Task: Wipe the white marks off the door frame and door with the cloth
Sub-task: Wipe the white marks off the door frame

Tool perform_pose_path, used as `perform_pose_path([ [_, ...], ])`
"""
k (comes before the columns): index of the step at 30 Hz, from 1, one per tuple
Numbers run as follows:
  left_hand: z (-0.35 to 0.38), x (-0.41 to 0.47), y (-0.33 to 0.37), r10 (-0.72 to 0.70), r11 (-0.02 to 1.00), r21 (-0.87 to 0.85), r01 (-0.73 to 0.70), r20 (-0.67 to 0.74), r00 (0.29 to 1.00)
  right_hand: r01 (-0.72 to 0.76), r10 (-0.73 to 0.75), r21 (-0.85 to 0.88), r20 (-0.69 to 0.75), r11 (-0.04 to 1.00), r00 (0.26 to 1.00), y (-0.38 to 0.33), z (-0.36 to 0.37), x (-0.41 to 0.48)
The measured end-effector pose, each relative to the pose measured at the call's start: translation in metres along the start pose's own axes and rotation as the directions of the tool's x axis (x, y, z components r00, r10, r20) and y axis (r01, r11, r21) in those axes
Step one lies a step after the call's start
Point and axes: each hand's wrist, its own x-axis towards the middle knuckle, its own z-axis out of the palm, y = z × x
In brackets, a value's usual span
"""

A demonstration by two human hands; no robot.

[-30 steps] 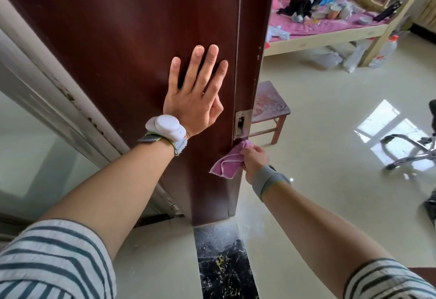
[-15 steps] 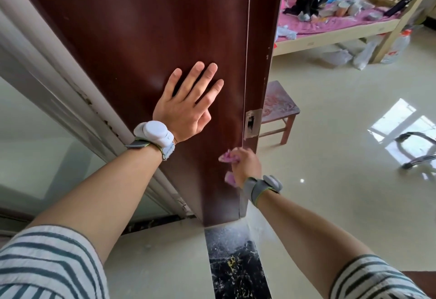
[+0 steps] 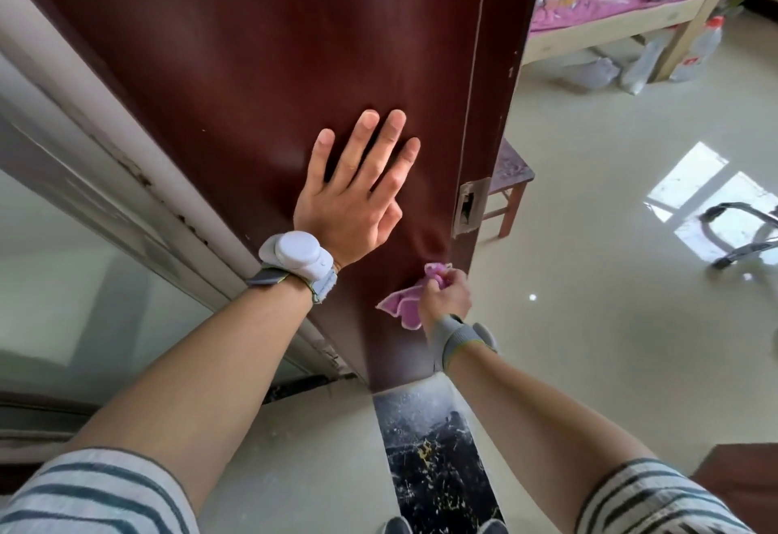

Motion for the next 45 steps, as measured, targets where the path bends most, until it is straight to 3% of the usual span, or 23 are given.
perform_pose_path([
  [3,-0.001,-0.005,0.0,0.02,0.999,-0.047,-0.02,0.008,1.0,-0.091,0.107,-0.094,0.176,0.991,0.979,0.032,0.013,-0.003],
  [5,-0.002,-0.008,-0.003,0.043,0.997,-0.068,-0.043,0.009,0.999,-0.15,0.164,-0.117,0.123,0.982,0.979,0.047,0.01,0.003],
  [7,-0.003,-0.01,-0.005,0.059,0.993,-0.098,-0.058,0.007,0.998,-0.233,0.233,-0.02,0.01,0.972,0.972,0.048,0.004,0.011],
  [9,-0.004,-0.012,-0.006,0.072,0.99,-0.121,-0.071,0.003,0.997,-0.297,0.301,0.109,-0.016,0.949,0.954,0.04,0.002,0.022],
  [14,-0.005,-0.014,-0.01,0.095,0.98,-0.175,-0.091,0.012,0.995,-0.394,0.364,0.299,0.153,0.869,0.919,0.009,0.013,0.027],
  [19,-0.008,-0.013,-0.012,0.093,0.979,-0.185,-0.088,0.019,0.995,-0.243,0.27,0.525,0.026,0.816,0.963,-0.005,0.013,-0.005],
  [24,-0.017,-0.011,-0.02,0.123,0.966,-0.235,-0.105,0.063,0.99,-0.202,0.259,0.381,-0.103,0.902,0.96,0.019,-0.027,-0.004],
  [33,-0.029,-0.009,-0.033,0.173,0.942,-0.31,-0.128,0.122,0.977,-0.132,0.171,0.503,-0.032,0.854,0.985,-0.042,-0.021,-0.013],
  [41,-0.049,0.008,-0.009,-0.007,0.897,-0.435,0.081,0.17,0.986,0.034,-0.022,0.244,-0.049,0.969,0.999,-0.064,-0.087,-0.012],
  [45,-0.055,0.03,0.004,-0.077,0.867,-0.47,0.166,0.203,0.976,0.16,-0.157,0.179,-0.035,0.971,0.987,-0.078,-0.117,0.002],
])
